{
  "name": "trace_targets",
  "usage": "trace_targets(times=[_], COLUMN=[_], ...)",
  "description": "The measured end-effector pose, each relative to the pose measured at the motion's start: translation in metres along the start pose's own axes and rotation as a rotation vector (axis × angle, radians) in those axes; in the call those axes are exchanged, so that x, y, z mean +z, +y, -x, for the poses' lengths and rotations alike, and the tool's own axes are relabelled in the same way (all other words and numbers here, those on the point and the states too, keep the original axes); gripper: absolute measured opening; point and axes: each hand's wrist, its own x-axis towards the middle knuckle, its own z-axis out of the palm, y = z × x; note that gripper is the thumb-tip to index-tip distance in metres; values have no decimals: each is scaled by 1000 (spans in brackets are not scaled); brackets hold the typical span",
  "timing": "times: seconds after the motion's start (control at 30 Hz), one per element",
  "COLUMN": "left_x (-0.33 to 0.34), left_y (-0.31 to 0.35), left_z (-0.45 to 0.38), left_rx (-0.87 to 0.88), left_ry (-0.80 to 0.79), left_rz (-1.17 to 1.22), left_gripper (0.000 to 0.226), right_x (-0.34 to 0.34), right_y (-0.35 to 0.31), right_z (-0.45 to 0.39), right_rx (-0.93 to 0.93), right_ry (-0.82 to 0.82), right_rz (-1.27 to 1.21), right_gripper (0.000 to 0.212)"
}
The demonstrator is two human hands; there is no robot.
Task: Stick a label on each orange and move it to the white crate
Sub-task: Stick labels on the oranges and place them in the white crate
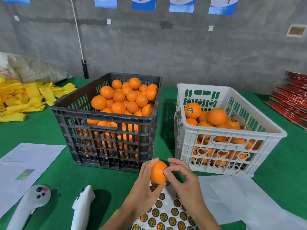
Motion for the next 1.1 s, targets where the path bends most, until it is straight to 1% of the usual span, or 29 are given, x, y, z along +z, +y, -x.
trace_targets(times=[0.03, 0.1, 0.13, 0.17, 0.23, 0.3, 0.4, 0.47, 0.5, 0.53, 0.6, 0.67, 0.7, 0.73, 0.8, 0.9, 0.97, 1.03, 1.07, 1.1], left_x=[-1, -2, -3, -3, -1, 3, 18, 27, 29, 29, 18, -5, -19, -34, -67, -115, -149, -177, -188, -199], left_y=[3, 11, 18, 26, 47, 73, 115, 143, 155, 165, 175, 173, 169, 163, 148, 119, 98, 85, 81, 76], left_z=[-3, -10, -15, -21, -39, -60, -95, -118, -129, -139, -154, -163, -167, -171, -181, -198, -209, -217, -218, -220], left_rx=[15, 45, 63, 85, 147, 222, 288, 289, 307, 331, 364, 376, 370, 347, 256, 39, -206, -489, -595, -686], left_ry=[15, 30, 34, 38, 54, 103, 183, 162, 140, 123, 119, 161, 195, 235, 296, 251, 91, -175, -337, -465], left_rz=[-4, 5, 20, 34, 37, -1, -69, -101, -147, -202, -284, -317, -324, -339, -410, -587, -715, -777, -834, -886], left_gripper=[76, 78, 79, 80, 80, 79, 81, 84, 83, 83, 82, 71, 64, 58, 50, 42, 38, 39, 39, 41], right_x=[1, -1, -4, -7, -12, -21, -47, -70, -81, -94, -123, -150, -160, -167, -170, -149, -120, -87, -70, -53], right_y=[-5, -18, -25, -32, -49, -69, -98, -115, -120, -121, -115, -104, -99, -93, -83, -84, -95, -107, -113, -118], right_z=[0, -3, -5, -8, -16, -28, -53, -70, -78, -85, -98, -108, -112, -116, -122, -131, -138, -147, -152, -157], right_rx=[-12, 27, 62, 81, 78, 48, -76, -153, -192, -226, -266, -261, -242, -217, -195, -280, -360, -419, -446, -463], right_ry=[29, 57, 60, 52, 48, 114, 227, 278, 314, 370, 542, 709, 749, 763, 733, 622, 537, 432, 377, 319], right_rz=[-4, -79, -145, -196, -199, -201, -238, -199, -135, -16, 346, 665, 765, 834, 920, 879, 805, 715, 665, 618], right_gripper=[18, 51, 63, 64, 46, 37, 37, 37, 38, 38, 38, 36, 35, 35, 35, 31, 30, 29, 28, 29])
